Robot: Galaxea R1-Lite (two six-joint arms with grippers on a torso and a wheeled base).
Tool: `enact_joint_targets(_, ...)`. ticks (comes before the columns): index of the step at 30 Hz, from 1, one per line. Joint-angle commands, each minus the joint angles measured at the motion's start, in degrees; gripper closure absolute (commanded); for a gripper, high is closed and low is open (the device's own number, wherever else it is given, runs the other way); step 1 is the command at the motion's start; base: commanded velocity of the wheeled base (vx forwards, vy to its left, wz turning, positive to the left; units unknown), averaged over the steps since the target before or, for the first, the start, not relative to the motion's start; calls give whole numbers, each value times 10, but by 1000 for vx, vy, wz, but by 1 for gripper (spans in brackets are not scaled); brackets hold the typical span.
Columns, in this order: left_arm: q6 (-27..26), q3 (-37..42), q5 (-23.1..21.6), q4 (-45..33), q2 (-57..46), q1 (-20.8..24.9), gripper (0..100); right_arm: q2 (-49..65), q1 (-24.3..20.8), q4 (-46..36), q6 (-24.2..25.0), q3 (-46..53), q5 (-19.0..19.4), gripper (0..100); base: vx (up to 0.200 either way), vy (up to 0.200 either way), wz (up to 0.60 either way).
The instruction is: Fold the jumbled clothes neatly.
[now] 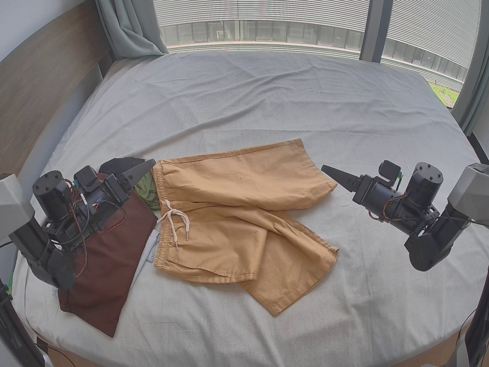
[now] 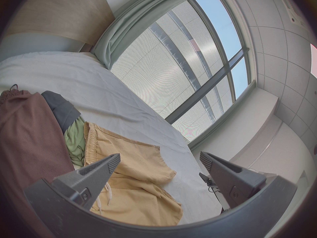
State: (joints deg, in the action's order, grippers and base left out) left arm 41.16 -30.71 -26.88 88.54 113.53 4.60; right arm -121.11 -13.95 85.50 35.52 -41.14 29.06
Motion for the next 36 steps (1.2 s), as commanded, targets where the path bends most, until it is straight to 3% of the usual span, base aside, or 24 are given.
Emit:
enact_joint_targets(1, -3, 31, -7, 0, -60, -6, 0, 48, -18, 19, 1, 57, 0, 0, 0, 0, 0)
enact_joint_targets(7, -27, 53, -27, 0, -75, -11, 0, 74, -28, 26, 0, 109, -1, 0, 0, 0, 0)
enact_joint_targets(13, -146, 106, -96, 0, -66, -28, 0, 74, -27, 27, -15, 151, 0, 0, 0, 0, 0)
enact_joint_targets(18, -199, 137, -130, 0, -61, -37, 0, 76, -20, 27, -33, 185, 1, 0, 0, 0, 0)
enact_joint_targets(25, -232, 144, -132, 0, -35, -43, 0, 72, -13, 26, -34, 188, 1, 0, 0, 0, 0)
enact_joint_targets(28, -270, 154, -136, 1, -16, -43, 0, 70, -13, 26, -32, 192, 0, 0, 0, 0, 0)
enact_joint_targets(36, -308, 172, -145, 1, 15, -42, 0, -1, 13, 26, -32, 189, 1, 0, 0, 0, 0)
